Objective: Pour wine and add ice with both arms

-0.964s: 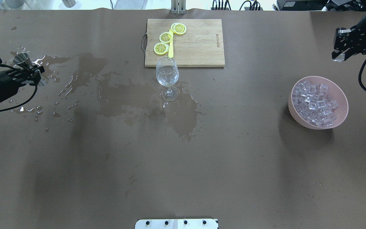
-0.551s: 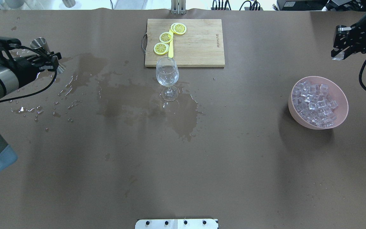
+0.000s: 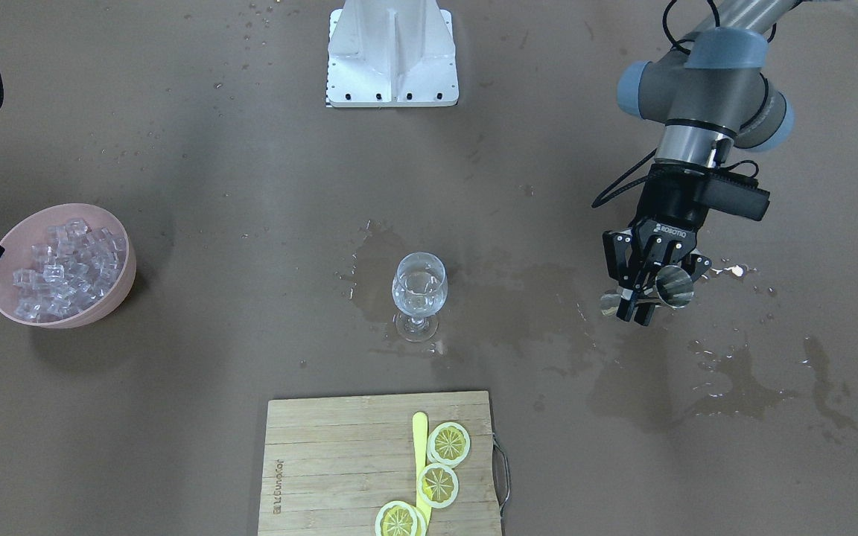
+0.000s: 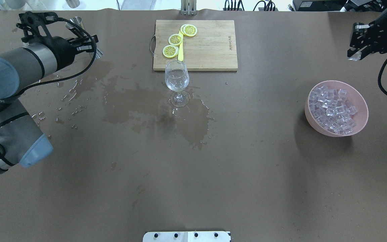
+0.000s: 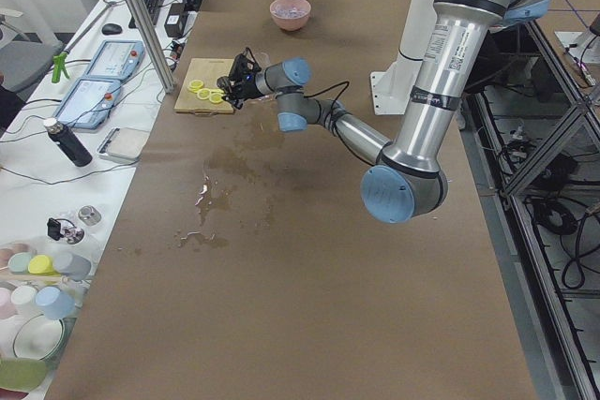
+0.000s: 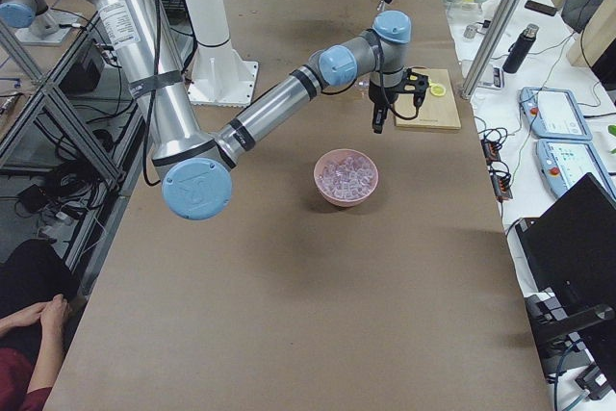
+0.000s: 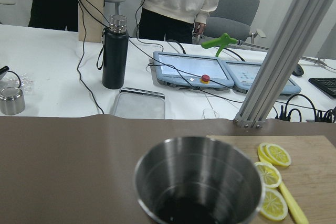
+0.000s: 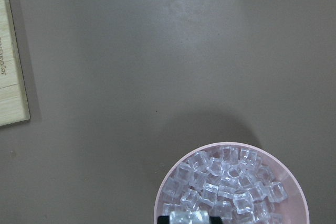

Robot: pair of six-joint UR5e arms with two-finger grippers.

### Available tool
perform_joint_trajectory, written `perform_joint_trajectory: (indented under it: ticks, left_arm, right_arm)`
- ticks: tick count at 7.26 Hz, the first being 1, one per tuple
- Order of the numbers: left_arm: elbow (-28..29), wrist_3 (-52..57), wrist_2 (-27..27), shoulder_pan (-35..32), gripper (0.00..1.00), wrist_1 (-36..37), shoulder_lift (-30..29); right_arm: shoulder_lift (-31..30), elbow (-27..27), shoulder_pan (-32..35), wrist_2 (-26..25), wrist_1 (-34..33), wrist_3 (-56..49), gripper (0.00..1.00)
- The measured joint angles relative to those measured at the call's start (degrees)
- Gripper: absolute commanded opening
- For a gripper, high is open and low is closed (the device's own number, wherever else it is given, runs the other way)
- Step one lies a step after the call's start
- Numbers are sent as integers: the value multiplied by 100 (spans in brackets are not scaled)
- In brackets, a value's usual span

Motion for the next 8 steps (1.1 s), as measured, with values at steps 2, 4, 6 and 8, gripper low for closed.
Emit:
perform_joint_trajectory:
  ticks: [2,4,6,8]
  left_arm:
    - [-14,-163,55,182,0,162,-215]
    - [-44,-184,425,558,0,506,-459]
    - [-205,281,954,883,0,724,-503]
    - [-312,935,1672,1286,0,1083,-579]
  right_arm:
    - [8,-6,-11,0,85,26,8]
    - [8,-7,-17,0,147,29,8]
    - [2,-4,-22,6,157,28,8]
    - [-2,16,-26,8,158,33,8]
